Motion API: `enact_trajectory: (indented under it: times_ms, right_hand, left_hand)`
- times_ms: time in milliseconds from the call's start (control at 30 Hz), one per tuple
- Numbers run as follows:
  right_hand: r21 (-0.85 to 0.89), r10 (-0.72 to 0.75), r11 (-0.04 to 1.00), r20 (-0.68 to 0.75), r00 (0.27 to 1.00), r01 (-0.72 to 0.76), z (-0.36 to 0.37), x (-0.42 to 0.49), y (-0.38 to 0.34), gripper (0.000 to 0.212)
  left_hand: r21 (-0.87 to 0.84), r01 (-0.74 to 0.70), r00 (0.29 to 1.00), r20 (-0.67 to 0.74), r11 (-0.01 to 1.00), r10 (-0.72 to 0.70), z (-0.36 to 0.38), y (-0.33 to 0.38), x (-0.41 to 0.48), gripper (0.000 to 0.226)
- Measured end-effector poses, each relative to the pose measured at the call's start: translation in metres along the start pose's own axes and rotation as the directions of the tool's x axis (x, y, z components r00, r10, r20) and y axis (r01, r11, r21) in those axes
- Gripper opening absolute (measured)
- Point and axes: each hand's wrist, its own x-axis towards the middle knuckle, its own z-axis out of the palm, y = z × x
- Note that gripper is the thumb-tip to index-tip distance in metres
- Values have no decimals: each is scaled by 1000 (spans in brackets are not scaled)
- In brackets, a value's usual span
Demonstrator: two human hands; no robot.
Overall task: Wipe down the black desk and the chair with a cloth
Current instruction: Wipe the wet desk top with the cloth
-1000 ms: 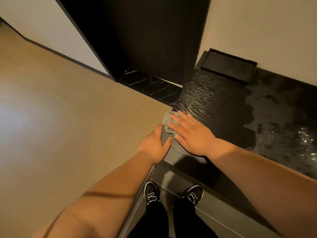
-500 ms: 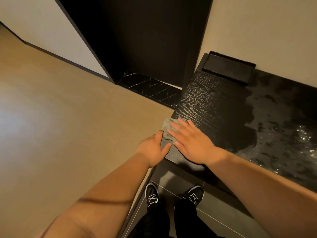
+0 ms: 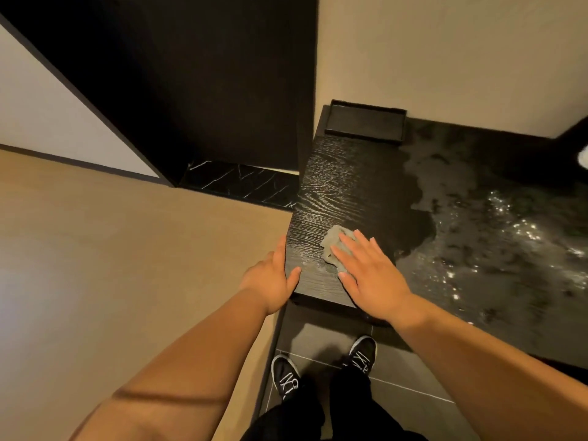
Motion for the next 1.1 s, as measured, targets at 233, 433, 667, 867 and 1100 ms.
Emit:
enact_trajectory:
  times_ms: [233,433,667,867,1100]
  right_hand:
    - [46,483,876,-87,872,-480,1,-27,25,57]
    - [30,437,900,-89,895,-436,6,5,-44,60]
    - [20,72,997,42,997,-73,15,31,-99,62]
    - [-10,164,986,22,986,-164,10,40,-79,61]
    - [22,149,989,16,989,-149,19,52,-120,61]
  left_hand:
    - [107,-92,996,-12,990,94,-6,-10,-5,84]
    - [108,-129,991,-12,986,131,-5,-26,-13,80]
    - [130,-132,991,-17,983,135,-13,-44,-20,65]
    - [84,-86,996,-23,993,89,-20,-48,-26,63]
    - [153,-171,985,36,973,167,-29,-63,-25,65]
